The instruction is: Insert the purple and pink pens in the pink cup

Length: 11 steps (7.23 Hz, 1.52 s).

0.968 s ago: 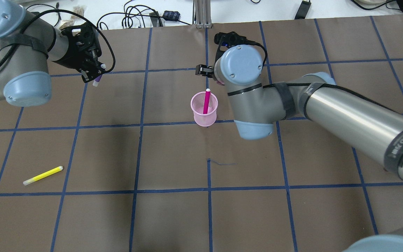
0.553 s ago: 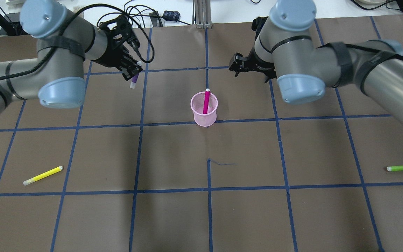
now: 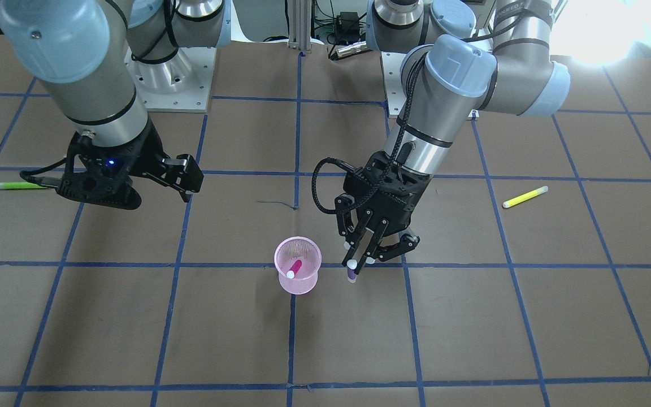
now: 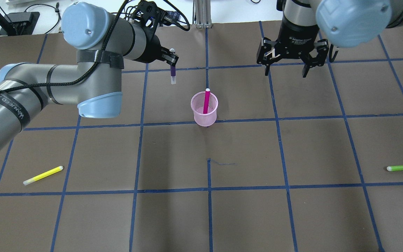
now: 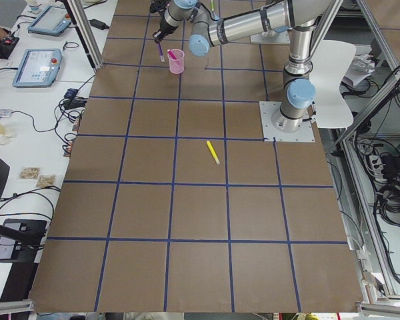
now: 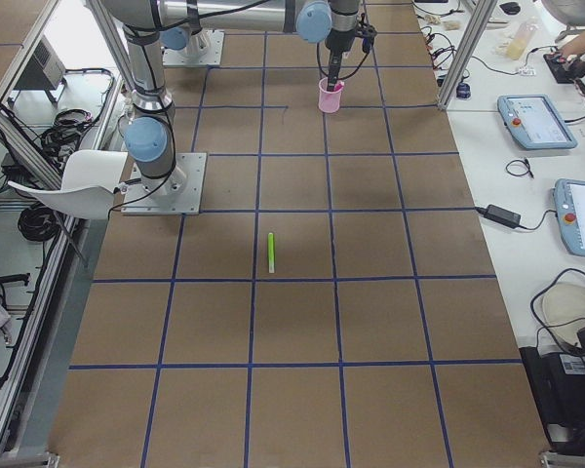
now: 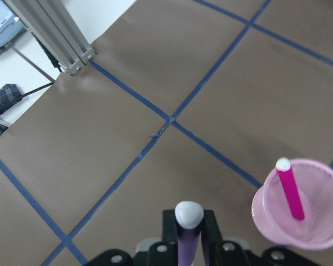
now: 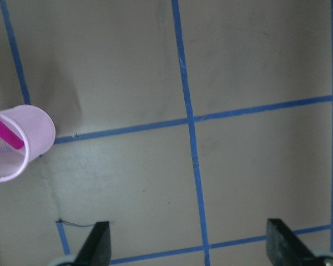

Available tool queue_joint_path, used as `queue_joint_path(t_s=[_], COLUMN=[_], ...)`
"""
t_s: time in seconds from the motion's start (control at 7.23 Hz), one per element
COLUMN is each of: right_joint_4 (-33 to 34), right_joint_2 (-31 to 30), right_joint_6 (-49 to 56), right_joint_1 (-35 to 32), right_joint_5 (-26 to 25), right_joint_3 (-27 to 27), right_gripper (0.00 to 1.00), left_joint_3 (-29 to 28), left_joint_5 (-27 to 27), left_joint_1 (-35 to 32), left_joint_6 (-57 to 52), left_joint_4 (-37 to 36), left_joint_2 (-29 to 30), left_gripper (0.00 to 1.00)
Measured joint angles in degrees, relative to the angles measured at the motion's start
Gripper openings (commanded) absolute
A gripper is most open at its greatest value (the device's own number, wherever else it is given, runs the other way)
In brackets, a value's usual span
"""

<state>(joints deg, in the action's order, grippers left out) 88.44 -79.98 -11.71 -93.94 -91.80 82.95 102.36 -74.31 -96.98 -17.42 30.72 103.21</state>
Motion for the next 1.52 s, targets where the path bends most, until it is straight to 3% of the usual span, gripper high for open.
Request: queue_joint_path(t_s=[0.41, 0.69, 0.97, 1.24, 1.38, 1.52], right_joint_4=[-1.8, 0.3, 0.6, 0.7, 0.7, 0.7], right_joint_2=[-4.4, -4.0, -4.1, -4.2, -4.2, -4.2], right_joint_6=[4.9, 8.2, 11.3, 12.1, 12.1, 12.1], right_joint_1=[0.3, 0.6, 1.3, 1.5, 1.6, 1.7], right_joint_5=[0.0, 0.0, -0.3, -0.1, -0.2, -0.1], right_joint_3=[1.9, 2.0, 2.3, 2.6, 2.6, 2.6], right_gripper=[1.0, 1.0, 1.0, 1.0, 1.0, 1.0], left_joint_3=[5.5, 7.6, 7.8, 7.9, 7.9, 7.8], left_joint_5=[-0.8, -5.5, -11.5, -14.9, -15.4, -15.5], left_joint_1=[-0.6, -4.1, -8.5, -9.9, -10.0, -10.0], left_joint_6=[38.4, 55.8, 64.6, 66.0, 66.1, 66.2], left_joint_4=[-10.0, -10.1, -7.4, -6.1, -5.9, -5.8], left_joint_2=[0.2, 0.2, 0.9, 1.2, 1.4, 1.8], left_gripper=[0.0, 0.0, 0.0, 0.0, 0.9, 0.99])
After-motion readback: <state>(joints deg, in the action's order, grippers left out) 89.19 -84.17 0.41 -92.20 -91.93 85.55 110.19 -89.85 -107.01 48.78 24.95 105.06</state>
